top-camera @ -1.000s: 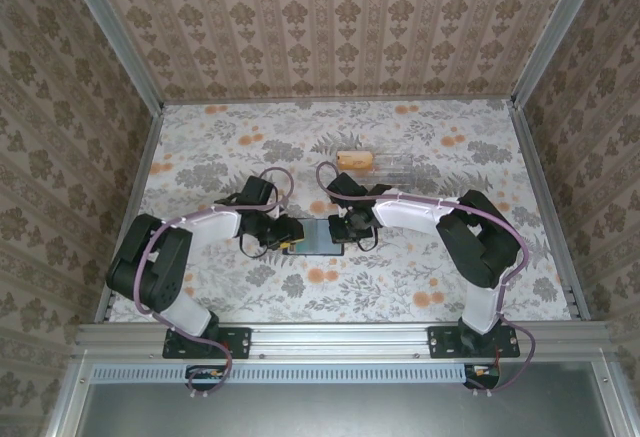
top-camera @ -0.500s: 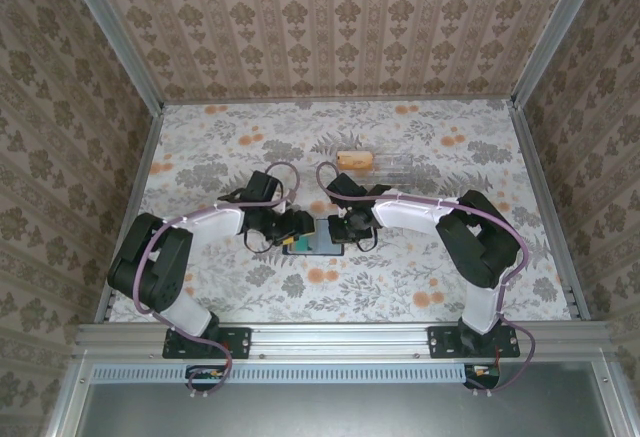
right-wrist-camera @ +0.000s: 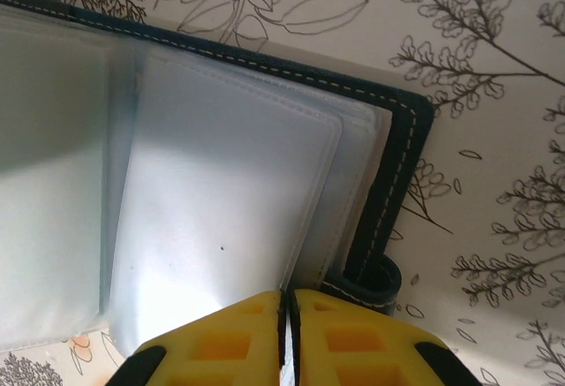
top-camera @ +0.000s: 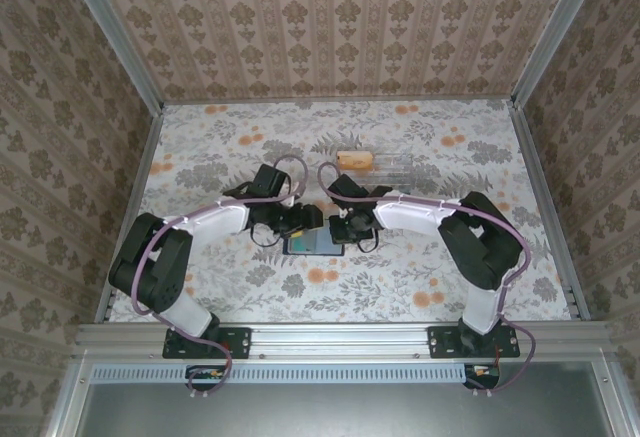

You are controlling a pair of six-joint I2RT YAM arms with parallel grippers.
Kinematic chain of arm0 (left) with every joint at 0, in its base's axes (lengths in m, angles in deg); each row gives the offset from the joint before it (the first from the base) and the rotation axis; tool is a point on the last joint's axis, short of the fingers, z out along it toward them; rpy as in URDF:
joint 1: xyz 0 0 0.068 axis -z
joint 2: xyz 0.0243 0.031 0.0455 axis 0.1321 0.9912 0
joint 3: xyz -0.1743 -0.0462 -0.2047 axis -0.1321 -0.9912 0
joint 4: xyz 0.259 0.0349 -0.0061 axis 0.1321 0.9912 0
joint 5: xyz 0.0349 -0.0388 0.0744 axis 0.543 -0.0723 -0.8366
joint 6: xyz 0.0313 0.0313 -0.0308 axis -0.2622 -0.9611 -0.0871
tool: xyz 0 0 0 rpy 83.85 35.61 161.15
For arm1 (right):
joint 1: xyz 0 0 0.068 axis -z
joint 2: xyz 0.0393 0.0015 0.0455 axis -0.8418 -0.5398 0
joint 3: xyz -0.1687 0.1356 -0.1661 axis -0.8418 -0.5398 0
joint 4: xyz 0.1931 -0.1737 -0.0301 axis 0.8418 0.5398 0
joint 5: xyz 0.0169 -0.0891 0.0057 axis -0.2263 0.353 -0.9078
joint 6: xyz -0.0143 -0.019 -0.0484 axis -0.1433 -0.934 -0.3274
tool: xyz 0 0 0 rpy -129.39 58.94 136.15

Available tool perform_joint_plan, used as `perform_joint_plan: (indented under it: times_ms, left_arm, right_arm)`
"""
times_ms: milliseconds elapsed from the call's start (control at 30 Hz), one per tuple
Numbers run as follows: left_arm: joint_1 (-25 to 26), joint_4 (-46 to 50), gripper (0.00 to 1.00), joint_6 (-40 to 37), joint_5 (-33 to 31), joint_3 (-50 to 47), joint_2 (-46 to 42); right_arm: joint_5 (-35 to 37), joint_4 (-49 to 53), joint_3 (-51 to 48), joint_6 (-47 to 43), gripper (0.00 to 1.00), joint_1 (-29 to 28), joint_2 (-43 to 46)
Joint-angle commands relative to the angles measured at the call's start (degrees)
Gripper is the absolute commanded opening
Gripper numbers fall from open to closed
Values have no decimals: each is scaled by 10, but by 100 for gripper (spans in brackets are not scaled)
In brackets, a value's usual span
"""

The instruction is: Take the credit cards out of the card holder

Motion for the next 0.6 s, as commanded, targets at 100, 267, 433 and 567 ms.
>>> perform_joint_plan:
  times_ms: [100, 267, 433, 567]
  left_arm:
    - [19, -22, 62, 5, 25, 36, 37]
    - [23, -31, 62, 10, 28, 35, 53]
    - [14, -12, 67, -2, 22, 23, 29]
    - [-7, 0, 67, -8, 20, 3, 1]
  right_arm:
    - [39, -14, -44, 46, 15, 21, 81]
    - [34, -17, -48, 54, 16, 25, 92]
    - [19, -30, -44, 62, 16, 23, 89]
    - [22, -29, -37, 64, 16, 23, 89]
